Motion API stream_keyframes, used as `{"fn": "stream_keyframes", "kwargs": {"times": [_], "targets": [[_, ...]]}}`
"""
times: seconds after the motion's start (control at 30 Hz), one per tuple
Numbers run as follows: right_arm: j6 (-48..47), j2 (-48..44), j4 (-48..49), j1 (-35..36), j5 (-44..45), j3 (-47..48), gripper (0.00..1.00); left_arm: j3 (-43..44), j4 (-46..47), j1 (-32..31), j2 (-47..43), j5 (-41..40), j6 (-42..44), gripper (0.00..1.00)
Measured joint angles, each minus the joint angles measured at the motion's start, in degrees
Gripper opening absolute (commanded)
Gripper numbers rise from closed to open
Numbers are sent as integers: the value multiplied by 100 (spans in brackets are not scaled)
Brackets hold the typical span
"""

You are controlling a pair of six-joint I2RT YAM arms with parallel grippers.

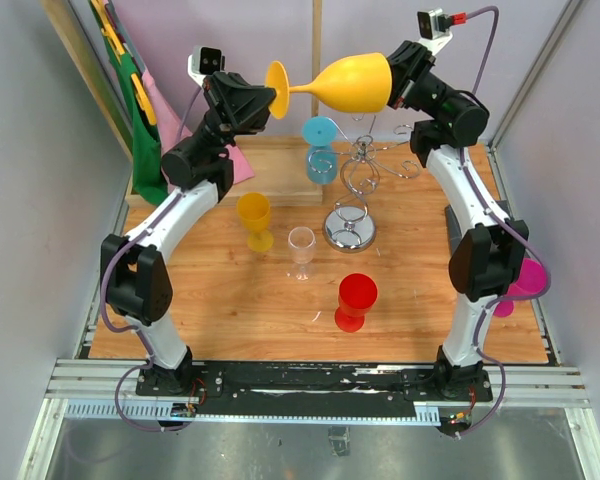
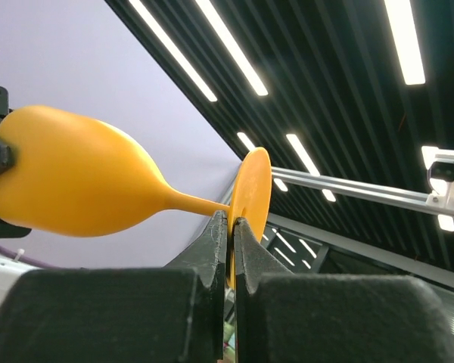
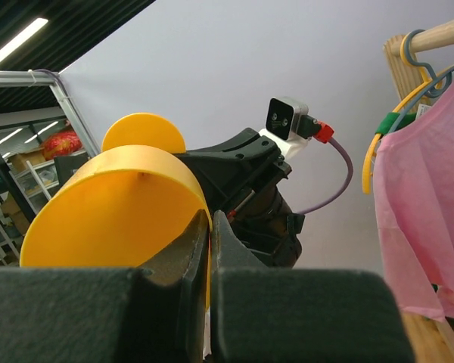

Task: Place the wine glass upside down on the wine glass rack

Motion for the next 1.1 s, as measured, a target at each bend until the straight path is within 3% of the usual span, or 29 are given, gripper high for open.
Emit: {"fn": "stream_keyframes", "kwargs": {"times": [0.1,0.17,0.37,0.87,1.1], "targets": [[0,17,0,28,2,0,26,13,0,-7,-15,-15,0,0],[-20,20,-4,28,-11,0,35,39,0,-13,-15,-4,0,0],[-11,15,4,-17,7,-17,48,310,0,-13,-17,17,4,0],[-518,-756,-313,-999,48,-962,49,404,-125,748,-358,87,7,0],[-979,-1309,-693,-1443,35,-1443,49,520,-918,916,-428,629,420,0]]}}
